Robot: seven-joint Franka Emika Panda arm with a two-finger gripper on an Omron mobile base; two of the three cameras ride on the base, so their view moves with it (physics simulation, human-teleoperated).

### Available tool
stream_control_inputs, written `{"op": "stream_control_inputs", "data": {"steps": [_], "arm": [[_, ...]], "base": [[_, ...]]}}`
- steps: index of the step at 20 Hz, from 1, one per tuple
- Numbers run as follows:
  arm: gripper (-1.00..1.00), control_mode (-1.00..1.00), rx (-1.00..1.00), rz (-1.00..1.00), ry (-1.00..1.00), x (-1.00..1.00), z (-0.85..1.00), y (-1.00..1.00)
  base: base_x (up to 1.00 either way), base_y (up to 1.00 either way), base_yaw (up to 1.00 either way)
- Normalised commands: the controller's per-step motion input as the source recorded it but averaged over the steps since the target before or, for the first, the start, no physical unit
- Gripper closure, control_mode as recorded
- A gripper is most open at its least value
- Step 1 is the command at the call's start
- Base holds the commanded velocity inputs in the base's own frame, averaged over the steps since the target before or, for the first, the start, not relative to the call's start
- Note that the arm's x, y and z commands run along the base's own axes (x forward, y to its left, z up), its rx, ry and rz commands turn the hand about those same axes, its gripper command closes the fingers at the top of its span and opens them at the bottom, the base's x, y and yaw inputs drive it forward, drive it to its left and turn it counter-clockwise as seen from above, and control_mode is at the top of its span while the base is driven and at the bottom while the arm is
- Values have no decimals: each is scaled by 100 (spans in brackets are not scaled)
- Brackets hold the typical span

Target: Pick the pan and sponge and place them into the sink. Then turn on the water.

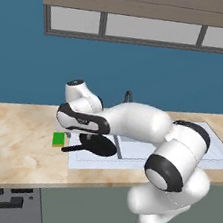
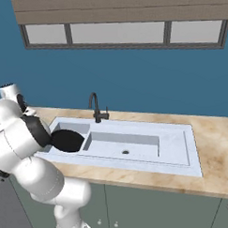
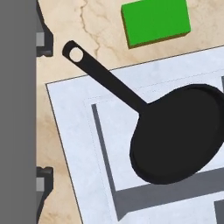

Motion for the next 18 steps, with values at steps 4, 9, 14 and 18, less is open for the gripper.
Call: {"op": "stream_control_inputs", "data": {"steps": [4,9,14,18], "arm": [[-100,-100,0,0,0,37,-1,4],[-100,-100,1,-1,0,34,-19,16],[-100,-100,4,-4,0,17,-20,34],[-100,-100,7,-8,0,16,-12,29]], "base": [[0,0,0],[0,0,0],[0,0,0],[0,0,0]]}}
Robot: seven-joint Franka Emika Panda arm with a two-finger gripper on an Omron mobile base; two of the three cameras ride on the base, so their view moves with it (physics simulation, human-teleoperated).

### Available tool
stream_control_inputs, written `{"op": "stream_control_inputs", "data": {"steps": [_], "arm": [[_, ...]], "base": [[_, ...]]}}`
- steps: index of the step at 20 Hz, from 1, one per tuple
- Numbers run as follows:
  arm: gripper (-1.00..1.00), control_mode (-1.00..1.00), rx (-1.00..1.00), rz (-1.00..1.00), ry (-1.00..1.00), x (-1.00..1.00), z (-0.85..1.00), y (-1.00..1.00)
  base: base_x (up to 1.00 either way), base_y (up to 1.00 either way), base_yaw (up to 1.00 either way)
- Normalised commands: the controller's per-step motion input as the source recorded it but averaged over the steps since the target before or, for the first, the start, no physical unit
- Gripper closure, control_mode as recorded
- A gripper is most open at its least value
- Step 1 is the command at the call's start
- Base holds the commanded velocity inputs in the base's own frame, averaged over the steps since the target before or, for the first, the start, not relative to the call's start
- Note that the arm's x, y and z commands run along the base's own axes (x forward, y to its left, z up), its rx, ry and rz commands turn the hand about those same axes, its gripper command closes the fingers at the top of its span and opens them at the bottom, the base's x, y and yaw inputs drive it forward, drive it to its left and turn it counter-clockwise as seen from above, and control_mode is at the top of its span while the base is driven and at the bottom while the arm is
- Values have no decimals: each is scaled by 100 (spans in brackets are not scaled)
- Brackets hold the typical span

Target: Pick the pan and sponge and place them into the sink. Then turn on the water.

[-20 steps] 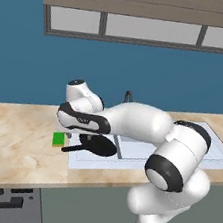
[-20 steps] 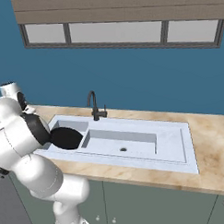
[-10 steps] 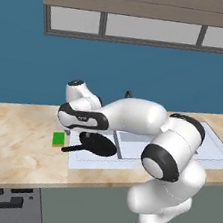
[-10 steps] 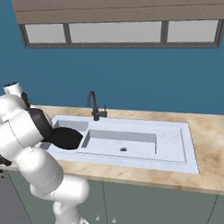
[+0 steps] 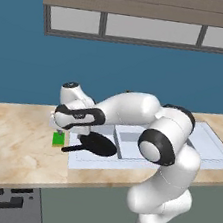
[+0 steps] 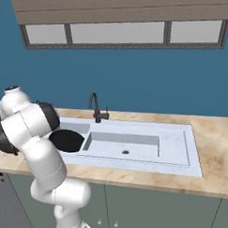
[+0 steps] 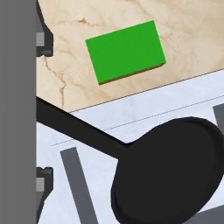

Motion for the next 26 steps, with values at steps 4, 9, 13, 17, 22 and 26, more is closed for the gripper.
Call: {"op": "stream_control_inputs", "data": {"steps": [4,9,13,17,22,26], "arm": [[-100,-100,1,-7,0,25,-21,17],[-100,-100,0,-1,0,31,-33,10],[-100,-100,0,0,0,23,-12,13],[-100,-100,0,0,0,19,0,19],[-100,-100,0,0,0,13,-13,12],[-100,-100,0,0,0,1,-28,1]], "base": [[0,0,0],[0,0,0],[0,0,0],[0,0,0],[0,0,0],[0,0,0]]}}
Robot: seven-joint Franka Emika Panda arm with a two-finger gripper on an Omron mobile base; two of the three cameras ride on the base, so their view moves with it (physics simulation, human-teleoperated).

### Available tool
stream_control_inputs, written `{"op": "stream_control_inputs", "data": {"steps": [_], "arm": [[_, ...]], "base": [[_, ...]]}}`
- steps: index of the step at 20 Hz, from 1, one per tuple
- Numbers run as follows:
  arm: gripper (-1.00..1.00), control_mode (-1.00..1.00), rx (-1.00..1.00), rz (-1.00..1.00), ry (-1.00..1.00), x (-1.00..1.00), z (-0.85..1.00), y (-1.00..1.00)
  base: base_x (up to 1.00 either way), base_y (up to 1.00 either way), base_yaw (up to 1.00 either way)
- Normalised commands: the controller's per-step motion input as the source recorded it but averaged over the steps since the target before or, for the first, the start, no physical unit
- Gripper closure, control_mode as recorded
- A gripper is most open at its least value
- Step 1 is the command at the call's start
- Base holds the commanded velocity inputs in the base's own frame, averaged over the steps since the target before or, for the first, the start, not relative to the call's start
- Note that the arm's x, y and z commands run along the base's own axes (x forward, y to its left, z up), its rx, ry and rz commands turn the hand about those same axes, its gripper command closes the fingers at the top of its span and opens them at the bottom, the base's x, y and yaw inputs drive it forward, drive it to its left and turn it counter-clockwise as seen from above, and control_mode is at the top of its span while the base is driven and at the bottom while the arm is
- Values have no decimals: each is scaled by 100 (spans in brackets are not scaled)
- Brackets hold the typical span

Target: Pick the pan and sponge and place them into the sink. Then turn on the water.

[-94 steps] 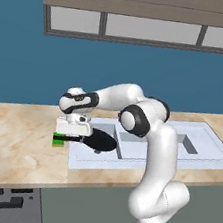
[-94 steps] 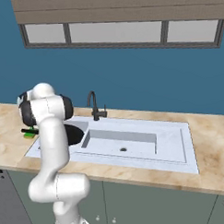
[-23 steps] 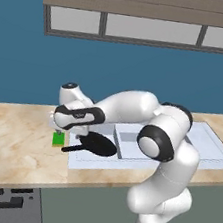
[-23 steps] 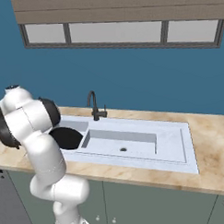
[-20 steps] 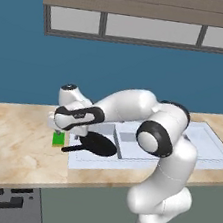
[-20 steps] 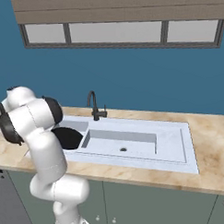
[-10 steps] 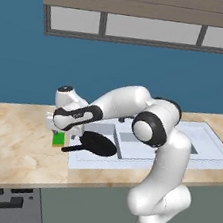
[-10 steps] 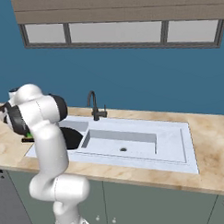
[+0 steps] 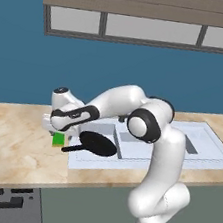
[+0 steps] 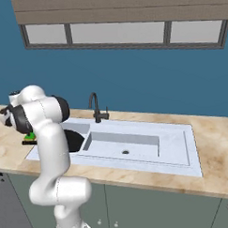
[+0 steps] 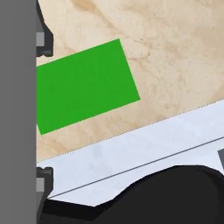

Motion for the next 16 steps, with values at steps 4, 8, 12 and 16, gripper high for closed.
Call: {"op": "stream_control_inputs", "data": {"steps": [4,8,12,16], "arm": [[-100,-100,-1,0,0,1,-22,0],[-100,-100,0,0,0,7,-15,0],[-100,-100,0,2,0,13,-17,0],[-100,-100,0,4,0,14,-14,0]], "base": [[0,0,0],[0,0,0],[0,0,0],[0,0,0]]}}
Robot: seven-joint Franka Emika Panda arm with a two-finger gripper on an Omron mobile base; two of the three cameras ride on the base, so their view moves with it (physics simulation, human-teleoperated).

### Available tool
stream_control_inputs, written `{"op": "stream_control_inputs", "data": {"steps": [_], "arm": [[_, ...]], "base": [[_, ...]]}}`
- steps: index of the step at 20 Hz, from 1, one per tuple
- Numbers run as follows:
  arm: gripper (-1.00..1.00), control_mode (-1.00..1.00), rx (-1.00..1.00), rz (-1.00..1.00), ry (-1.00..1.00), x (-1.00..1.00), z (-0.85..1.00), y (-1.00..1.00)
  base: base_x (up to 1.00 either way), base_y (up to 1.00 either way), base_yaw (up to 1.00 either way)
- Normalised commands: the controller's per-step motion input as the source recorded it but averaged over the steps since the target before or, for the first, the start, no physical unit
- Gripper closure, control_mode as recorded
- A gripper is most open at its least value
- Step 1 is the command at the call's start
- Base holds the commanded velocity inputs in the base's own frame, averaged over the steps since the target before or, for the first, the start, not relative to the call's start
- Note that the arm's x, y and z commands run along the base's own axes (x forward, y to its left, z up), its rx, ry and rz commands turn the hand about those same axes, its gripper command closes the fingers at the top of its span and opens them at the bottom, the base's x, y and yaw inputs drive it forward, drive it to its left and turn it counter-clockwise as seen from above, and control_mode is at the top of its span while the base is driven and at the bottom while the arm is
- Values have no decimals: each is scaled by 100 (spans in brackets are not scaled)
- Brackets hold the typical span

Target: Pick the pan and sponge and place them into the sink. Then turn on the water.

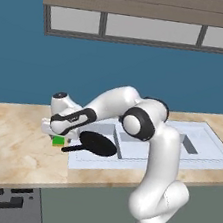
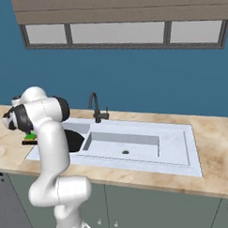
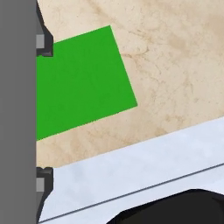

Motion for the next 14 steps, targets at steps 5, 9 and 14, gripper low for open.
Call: {"op": "stream_control_inputs", "data": {"steps": [5,9,14], "arm": [[-100,-100,0,4,0,18,-6,1],[-100,-100,0,5,0,14,-1,5],[-100,-100,0,7,-1,4,0,13]], "base": [[0,0,0],[0,0,0],[0,0,0]]}}
